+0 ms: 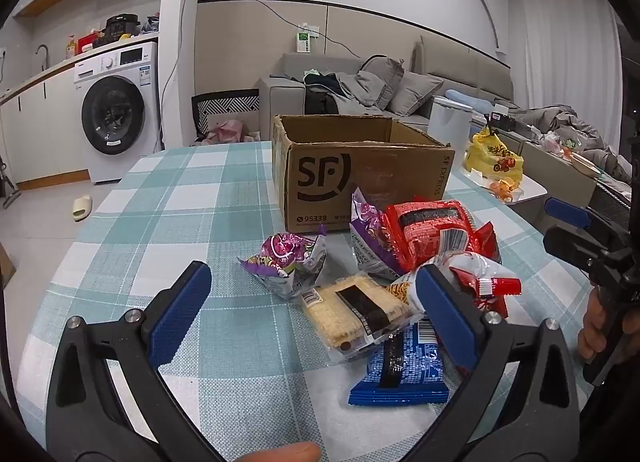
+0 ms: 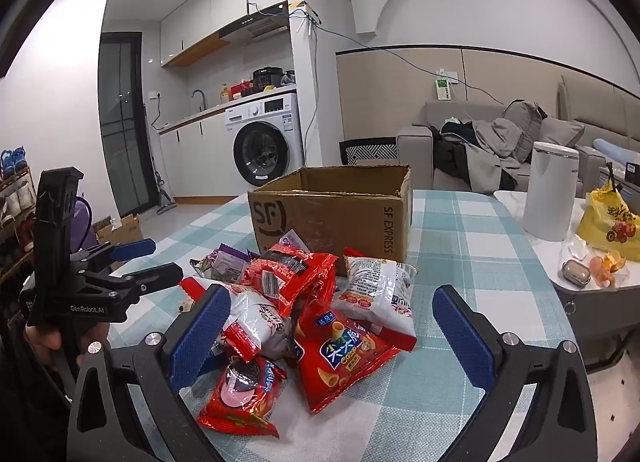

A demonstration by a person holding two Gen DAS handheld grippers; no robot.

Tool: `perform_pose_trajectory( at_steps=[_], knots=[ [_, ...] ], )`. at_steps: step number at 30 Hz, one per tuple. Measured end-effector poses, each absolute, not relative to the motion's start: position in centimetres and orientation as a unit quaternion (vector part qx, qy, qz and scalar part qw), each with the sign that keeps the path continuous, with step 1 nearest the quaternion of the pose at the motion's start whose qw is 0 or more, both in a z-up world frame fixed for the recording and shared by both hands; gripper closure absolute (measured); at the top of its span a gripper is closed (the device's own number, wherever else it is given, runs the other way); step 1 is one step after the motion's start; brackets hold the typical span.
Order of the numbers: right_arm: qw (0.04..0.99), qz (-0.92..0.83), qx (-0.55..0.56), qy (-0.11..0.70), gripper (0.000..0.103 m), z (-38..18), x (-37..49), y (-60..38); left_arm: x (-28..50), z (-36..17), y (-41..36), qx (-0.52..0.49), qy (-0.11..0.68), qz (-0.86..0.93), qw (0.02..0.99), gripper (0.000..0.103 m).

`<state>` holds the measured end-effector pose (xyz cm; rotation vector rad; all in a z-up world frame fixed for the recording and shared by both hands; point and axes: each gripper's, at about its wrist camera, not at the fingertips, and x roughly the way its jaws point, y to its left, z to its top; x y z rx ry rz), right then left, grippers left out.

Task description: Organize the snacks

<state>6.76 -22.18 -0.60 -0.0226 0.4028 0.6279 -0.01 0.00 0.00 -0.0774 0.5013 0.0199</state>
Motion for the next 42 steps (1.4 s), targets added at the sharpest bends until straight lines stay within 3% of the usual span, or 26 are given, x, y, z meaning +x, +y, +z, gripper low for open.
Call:
perform_pose_trajectory(
  at_steps=[42],
  knots=[
    [0.931,0.307,-0.016,0.198,0.000,-0.57,6.70,-22.00,-0.04,0.02,0.00,-0.038,0.249,0.011,0.968,0.001]
  ],
)
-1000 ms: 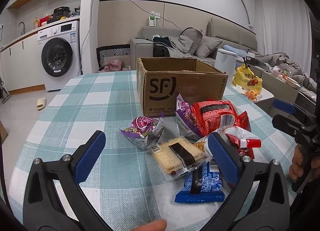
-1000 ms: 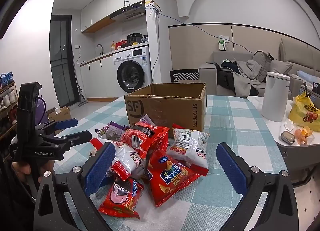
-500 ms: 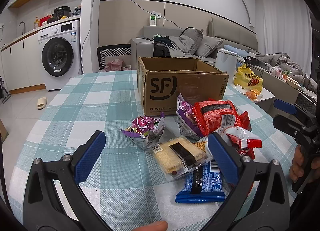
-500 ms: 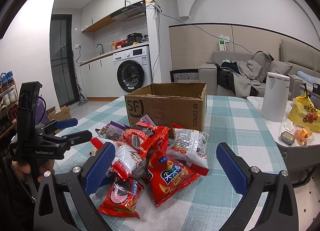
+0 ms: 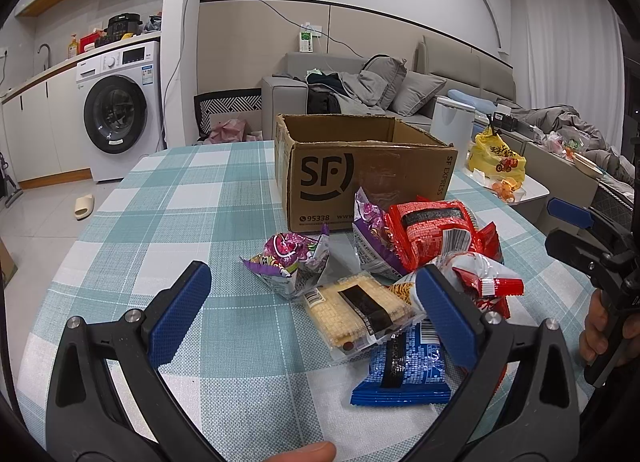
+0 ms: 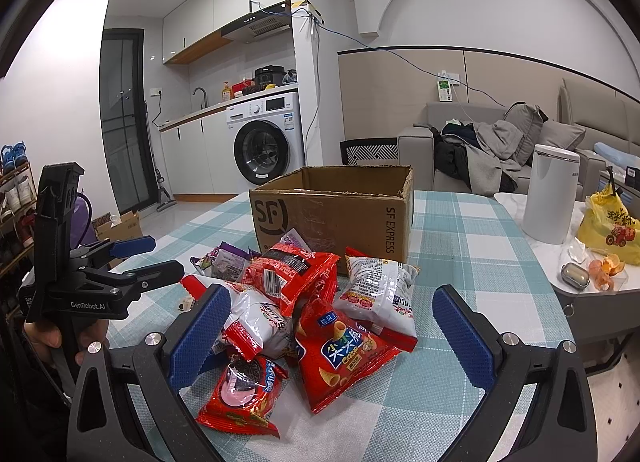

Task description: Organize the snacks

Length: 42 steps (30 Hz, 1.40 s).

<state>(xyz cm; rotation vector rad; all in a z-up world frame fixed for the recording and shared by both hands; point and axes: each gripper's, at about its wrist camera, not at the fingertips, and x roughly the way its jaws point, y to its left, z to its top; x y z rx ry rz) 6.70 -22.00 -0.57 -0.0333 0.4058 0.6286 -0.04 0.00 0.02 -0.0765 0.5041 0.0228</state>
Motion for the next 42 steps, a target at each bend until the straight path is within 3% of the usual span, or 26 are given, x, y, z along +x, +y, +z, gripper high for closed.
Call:
perform_pose_trajectory(
  at_steps=[42],
  knots=[
    [0.931,0.306,-0.016,0.198,0.000,-0.66,6.65,-21.87,-0.03,0.03,0.97,-0.038,0.251,0.020,0.967,0.001]
  ],
)
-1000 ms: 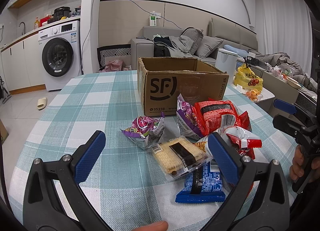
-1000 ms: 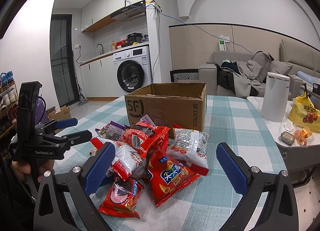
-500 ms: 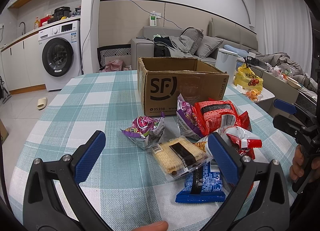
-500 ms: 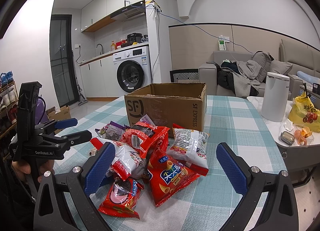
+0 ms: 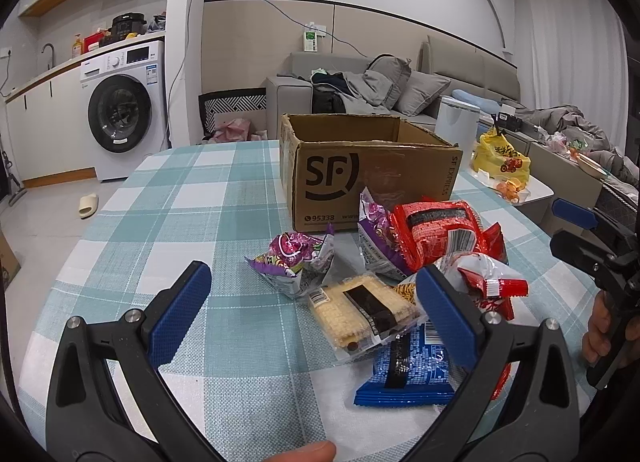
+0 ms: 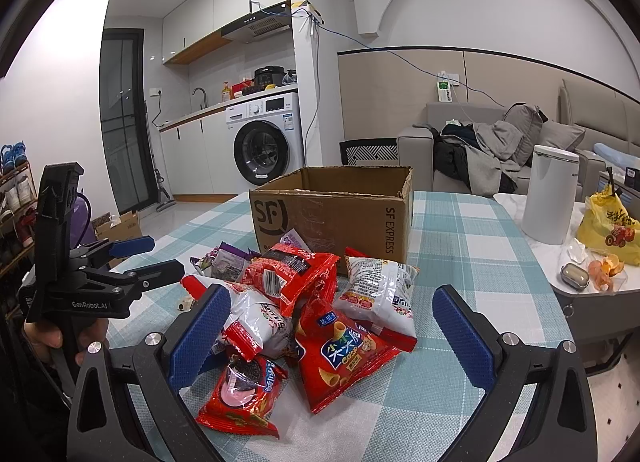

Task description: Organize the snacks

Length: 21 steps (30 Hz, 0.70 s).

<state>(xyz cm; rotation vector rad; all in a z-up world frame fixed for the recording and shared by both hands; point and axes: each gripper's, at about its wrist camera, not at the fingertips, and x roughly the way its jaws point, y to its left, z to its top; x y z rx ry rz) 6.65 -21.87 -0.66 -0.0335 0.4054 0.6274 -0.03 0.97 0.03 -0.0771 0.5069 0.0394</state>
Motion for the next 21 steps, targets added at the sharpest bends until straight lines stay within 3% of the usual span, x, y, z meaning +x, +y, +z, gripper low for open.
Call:
perform_pose_trajectory(
  at_steps=[21],
  knots=[
    [0.933,0.290,-0.013,0.214,0.000,-0.9,7.6,-21.9,0.1,-0.1,-0.3,-0.027,0.253,0.007,0.967,0.001]
  ],
)
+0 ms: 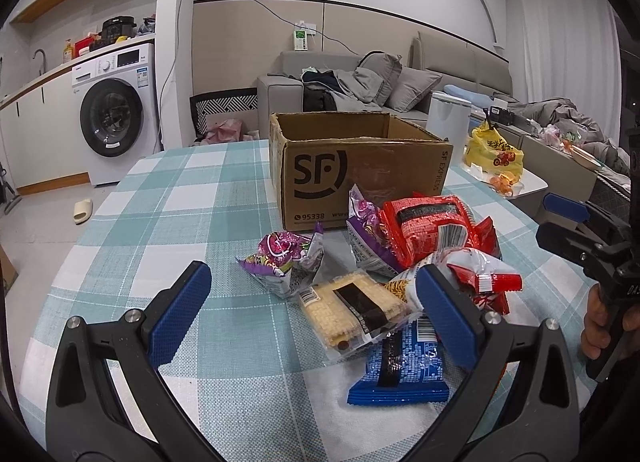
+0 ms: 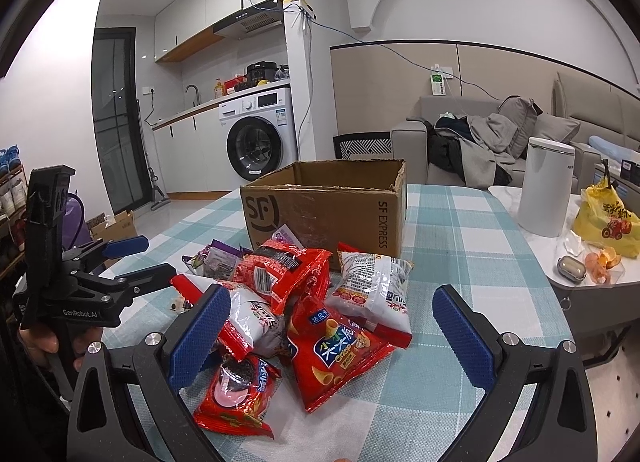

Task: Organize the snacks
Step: 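Grasp the cream cracker pack with left tool while right tool grasps red chip bag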

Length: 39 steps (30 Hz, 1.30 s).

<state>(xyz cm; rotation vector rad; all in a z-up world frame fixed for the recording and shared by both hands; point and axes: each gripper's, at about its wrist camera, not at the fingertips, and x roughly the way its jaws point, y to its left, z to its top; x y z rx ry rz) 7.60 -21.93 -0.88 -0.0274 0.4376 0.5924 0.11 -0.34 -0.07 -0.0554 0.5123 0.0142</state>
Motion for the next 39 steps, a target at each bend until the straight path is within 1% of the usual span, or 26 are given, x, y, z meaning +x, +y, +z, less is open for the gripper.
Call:
perform_pose_trajectory(
  at_steps=[5,10,16,26,34,39],
  knots=[
    [0.932,0.276,-0.013,0.236,0.000,-1.2,8.3,-22.0,0.6,-0.3,0.0,-0.037,0.265,0.010,0.964,0.001],
    [0.930,0.254,-0.019,0.264,0.000,-1.6,9.3,-22.2,1.0,-0.4,-0.1,-0.021,0.279,0.013,0.960,0.001],
    [0.919,0.243,-0.016,0.310,0.000,-2.2,10.7,-22.1,1.7,-0.5,0.0,-0.023,0.300,0.004,0.954,0.001],
    [0.895,0.238,-0.002,0.376,0.001,-4.1,12.6,-22.0,3.9,-2.0,1.0,-0.070,0.354,-0.010,0.932,0.001],
    [0.875,0.252,0.014,0.413,0.002,-5.5,13.6,-21.0,5.6,-3.1,1.0,-0.089,0.376,-0.009,0.922,0.002],
    [0.869,0.258,0.014,0.422,0.003,-5.9,13.8,-20.2,6.6,-3.5,0.7,-0.098,0.395,-0.032,0.913,0.007]
  ],
)
